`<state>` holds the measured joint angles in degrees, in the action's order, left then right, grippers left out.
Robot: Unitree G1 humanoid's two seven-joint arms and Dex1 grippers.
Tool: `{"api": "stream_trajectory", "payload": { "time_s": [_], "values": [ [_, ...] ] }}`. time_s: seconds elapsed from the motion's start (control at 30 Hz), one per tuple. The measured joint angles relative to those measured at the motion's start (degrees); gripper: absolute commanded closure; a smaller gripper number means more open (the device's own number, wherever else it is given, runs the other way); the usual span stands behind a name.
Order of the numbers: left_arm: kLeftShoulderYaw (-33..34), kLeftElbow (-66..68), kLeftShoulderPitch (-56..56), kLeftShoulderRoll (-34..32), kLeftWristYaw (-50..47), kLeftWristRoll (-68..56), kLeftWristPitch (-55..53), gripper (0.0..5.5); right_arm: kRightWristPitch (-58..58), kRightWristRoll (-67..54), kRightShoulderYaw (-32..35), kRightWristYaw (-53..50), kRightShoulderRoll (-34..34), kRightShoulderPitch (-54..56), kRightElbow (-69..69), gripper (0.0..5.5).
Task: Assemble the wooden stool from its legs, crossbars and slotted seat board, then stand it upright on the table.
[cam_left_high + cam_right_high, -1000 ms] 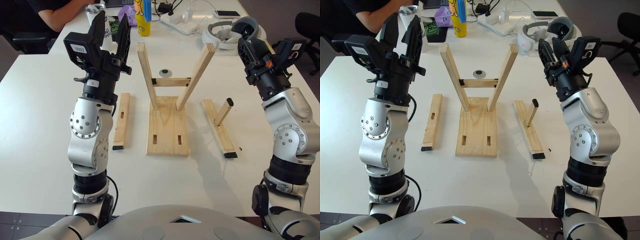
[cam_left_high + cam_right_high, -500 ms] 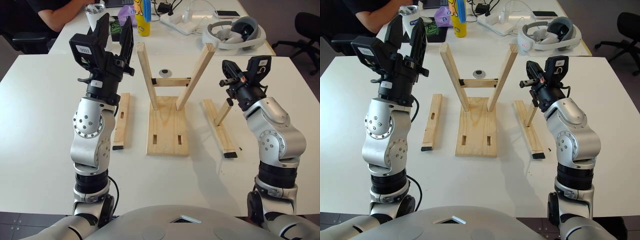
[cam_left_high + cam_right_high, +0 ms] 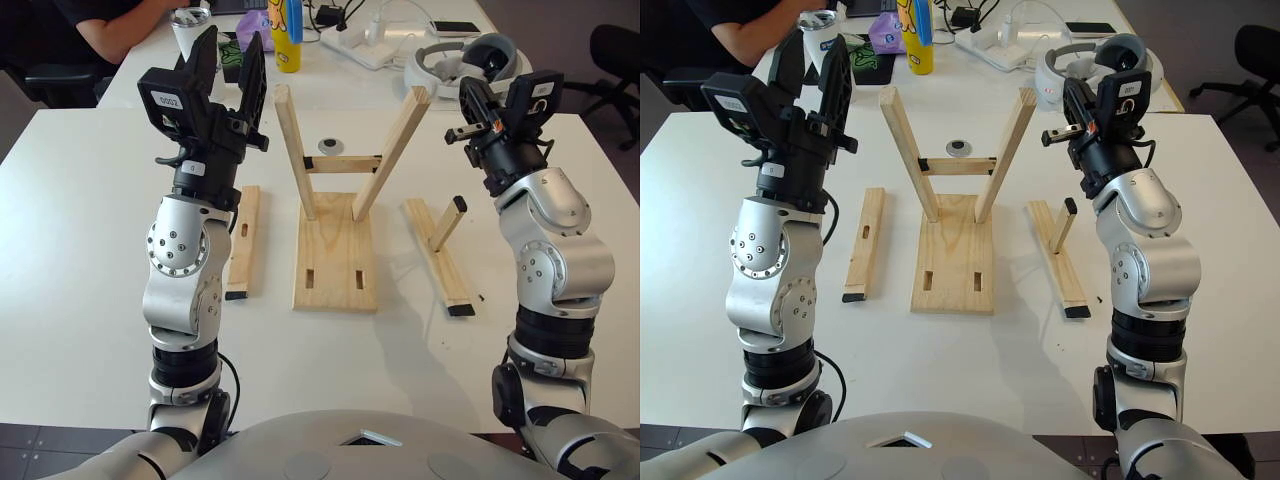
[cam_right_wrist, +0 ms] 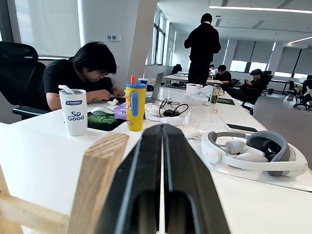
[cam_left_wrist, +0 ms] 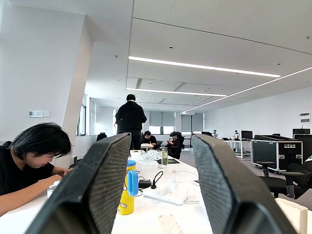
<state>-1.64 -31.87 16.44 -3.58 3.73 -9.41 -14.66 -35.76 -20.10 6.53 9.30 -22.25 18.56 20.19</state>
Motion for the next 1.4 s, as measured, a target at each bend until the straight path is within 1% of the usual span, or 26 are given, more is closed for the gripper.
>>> {"api": "stream_trajectory", "payload": {
  "time_s": [0.07, 0.37, 0.47, 0.6, 0.7, 0.77, 0.83, 0.9, 0.93, 1.07, 1.17, 1.3, 1.4],
  "values": [
    [0.01, 0.01, 0.0, 0.08, 0.06, -0.02, -0.04, 3.2, -1.8, 1.2, -1.09, 0.11, 0.07, -5.05, -0.44, 5.49],
    [0.12, 0.02, 0.1, 0.19, 0.53, -0.14, -0.18, 3.2, -3.36, 1.81, -0.29, -0.52, 0.99, -3.09, 0.01, 5.49],
    [0.21, 0.01, 0.12, 0.19, 0.54, -0.13, -0.18, 3.2, -0.3, 1.53, 1.55, -0.94, 2.34, -0.87, 0.43, 5.49],
    [0.51, 0.0, 0.1, 0.2, 0.48, -0.1, -0.22, 3.2, 6.15, -0.1, 6.05, -1.82, 3.97, 4.9, 4.49, 5.49],
    [0.49, -0.04, 0.07, 0.3, 0.32, -0.07, -0.23, 3.2, 8.02, -0.38, 6.52, -1.59, 3.76, 6.64, 6.4, 5.49],
    [0.44, -0.21, -0.06, 0.38, 0.18, -0.03, -0.36, 3.2, 7.91, 0.37, 5.51, -0.81, 2.84, 5.66, 6.9, 5.49],
    [0.43, -0.58, -0.25, 0.42, 0.06, -0.04, -0.58, 3.2, 4.55, 2.41, 2.38, -0.26, 1.59, -0.99, 5.91, 5.49],
    [0.5, -0.8, -0.27, 0.41, 0.08, -0.18, -1.08, 3.2, 0.02, 4.06, 0.24, -0.05, 1.09, -8.2, 3.43, 5.49],
    [0.58, -0.84, -0.24, 0.37, 0.21, -0.43, -1.38, 3.2, -0.46, 4.02, -0.13, -0.11, 0.82, -9.99, 3.87, 5.49],
    [0.6, -0.86, 0.25, 0.21, 0.93, -1.2, -1.7, 3.2, -1.11, 3.9, 0.24, -0.72, 1.86, -9.48, 4.08, 5.49],
    [0.56, -0.53, 0.67, 0.22, 1.11, -1.28, -1.7, 3.2, 0.21, 3.4, 0.61, -0.81, 3.78, -8.0, 3.08, 5.49],
    [0.46, -0.25, 1.24, 0.22, 1.36, -1.26, -1.69, 3.2, 2.12, 3.78, 1.74, -0.89, 4.08, -6.26, 2.36, 5.49],
    [0.5, -0.03, 1.24, 0.18, 1.55, -1.25, -1.62, 3.2, 5.02, 3.85, 4.61, -1.97, 4.28, -4.49, 2.05, 5.49]
  ]
}}
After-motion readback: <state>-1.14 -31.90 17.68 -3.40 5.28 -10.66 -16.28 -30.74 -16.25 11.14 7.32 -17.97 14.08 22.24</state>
